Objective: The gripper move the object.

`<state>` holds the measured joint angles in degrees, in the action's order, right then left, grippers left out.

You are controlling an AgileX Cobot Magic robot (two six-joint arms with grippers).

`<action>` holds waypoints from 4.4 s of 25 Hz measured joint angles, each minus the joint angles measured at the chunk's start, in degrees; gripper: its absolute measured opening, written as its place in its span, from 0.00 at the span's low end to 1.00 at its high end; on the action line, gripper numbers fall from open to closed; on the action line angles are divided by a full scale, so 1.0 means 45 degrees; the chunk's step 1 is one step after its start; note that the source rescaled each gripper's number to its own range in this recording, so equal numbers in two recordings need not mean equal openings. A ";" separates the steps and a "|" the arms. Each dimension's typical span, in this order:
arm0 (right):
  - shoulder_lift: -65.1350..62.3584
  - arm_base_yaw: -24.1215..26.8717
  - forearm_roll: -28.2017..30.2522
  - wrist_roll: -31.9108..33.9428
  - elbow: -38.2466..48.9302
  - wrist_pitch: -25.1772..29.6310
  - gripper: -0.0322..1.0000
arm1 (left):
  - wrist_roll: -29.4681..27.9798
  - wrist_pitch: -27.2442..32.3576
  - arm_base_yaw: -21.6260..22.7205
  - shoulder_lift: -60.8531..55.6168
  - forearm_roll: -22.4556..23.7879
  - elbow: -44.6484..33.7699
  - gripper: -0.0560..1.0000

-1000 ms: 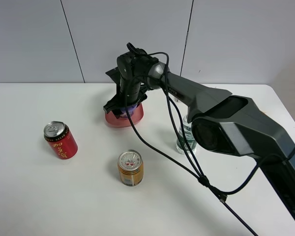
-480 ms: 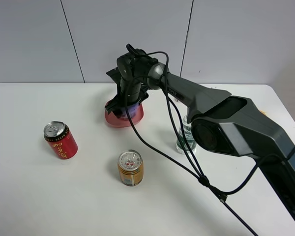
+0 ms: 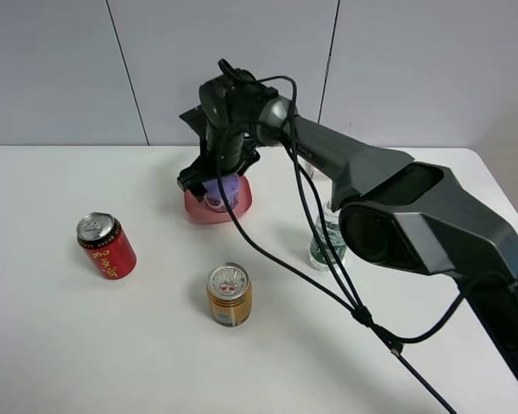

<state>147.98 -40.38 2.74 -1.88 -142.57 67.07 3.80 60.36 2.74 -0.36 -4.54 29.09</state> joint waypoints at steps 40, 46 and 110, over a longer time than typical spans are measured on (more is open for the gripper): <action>-1.8777 0.8037 0.1327 -0.0278 1.4394 0.0659 1.00 | -0.0014 0.0000 0.0000 0.0000 0.0000 0.0000 1.00; -2.2823 0.9107 0.1098 -0.0278 1.7393 0.0659 1.00 | -0.0014 0.0000 0.0000 0.0000 0.0000 0.0000 1.00; -3.2908 0.9120 -0.0355 0.0715 2.5354 -0.1344 1.00 | -0.0014 0.0000 0.0000 0.0000 0.0000 0.0000 1.00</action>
<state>-0.11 0.66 1.14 1.33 -28.48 61.02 3.74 60.36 2.74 -0.36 -4.54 29.09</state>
